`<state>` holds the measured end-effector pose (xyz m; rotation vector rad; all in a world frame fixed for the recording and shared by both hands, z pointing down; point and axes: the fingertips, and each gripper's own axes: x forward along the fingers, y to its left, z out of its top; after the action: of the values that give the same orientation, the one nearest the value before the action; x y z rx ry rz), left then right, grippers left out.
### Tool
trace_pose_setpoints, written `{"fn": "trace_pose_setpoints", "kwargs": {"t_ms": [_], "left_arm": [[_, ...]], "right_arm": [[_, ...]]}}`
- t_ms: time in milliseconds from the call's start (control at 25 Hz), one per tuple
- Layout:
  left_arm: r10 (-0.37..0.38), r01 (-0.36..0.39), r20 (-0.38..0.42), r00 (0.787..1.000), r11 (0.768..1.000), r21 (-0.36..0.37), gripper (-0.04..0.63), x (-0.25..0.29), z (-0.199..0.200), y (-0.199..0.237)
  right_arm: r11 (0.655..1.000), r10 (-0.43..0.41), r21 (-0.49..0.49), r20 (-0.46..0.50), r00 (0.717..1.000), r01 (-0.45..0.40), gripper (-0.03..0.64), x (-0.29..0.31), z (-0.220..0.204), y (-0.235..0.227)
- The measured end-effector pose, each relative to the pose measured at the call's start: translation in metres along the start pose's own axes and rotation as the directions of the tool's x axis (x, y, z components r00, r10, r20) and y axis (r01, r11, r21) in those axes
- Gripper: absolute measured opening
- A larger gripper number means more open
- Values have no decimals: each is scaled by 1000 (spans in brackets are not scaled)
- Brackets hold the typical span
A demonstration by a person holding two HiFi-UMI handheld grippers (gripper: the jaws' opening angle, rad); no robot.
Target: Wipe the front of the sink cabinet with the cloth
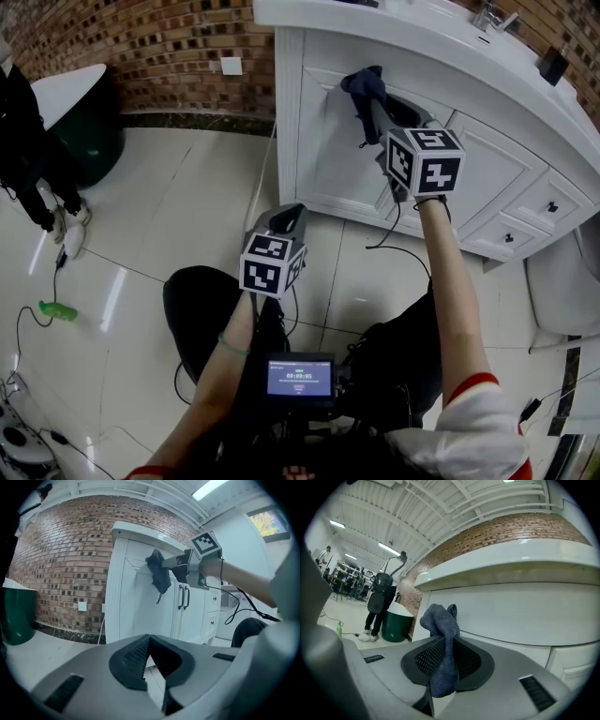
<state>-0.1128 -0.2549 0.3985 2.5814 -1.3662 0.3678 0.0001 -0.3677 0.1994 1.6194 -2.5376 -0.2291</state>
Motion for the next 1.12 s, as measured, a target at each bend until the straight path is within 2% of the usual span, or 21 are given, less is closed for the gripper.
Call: {"fn": "trace_pose_setpoints", "kwargs": {"t_ms": [200,360,560,680,840,1120], "left_arm": [[3,-3,4,1000,1000,3,21,-2,-1,-1],[-2,2,1,1000,1000,4,21,2,-5,-4],[-5,5,-18,1000,1000,-2,20,7,-14,-2],[0,0,-25,1000,1000,-12,20,12,-21,1],[15,-16,-32,999,999,-31,21,18,-29,7],[10,-11,-36,999,1000,-26,20,26,-34,8]], "right_arm": [[1000,-7,13,-69,998,8,63,2,-36,2],[999,4,44,-162,987,3,63,8,-89,8],[997,29,78,-281,959,-7,63,17,-161,24],[996,46,86,-372,927,-15,63,21,-212,35],[997,57,80,-493,868,-20,63,25,-276,47],[990,101,136,-609,787,-22,63,33,-355,67]]}}
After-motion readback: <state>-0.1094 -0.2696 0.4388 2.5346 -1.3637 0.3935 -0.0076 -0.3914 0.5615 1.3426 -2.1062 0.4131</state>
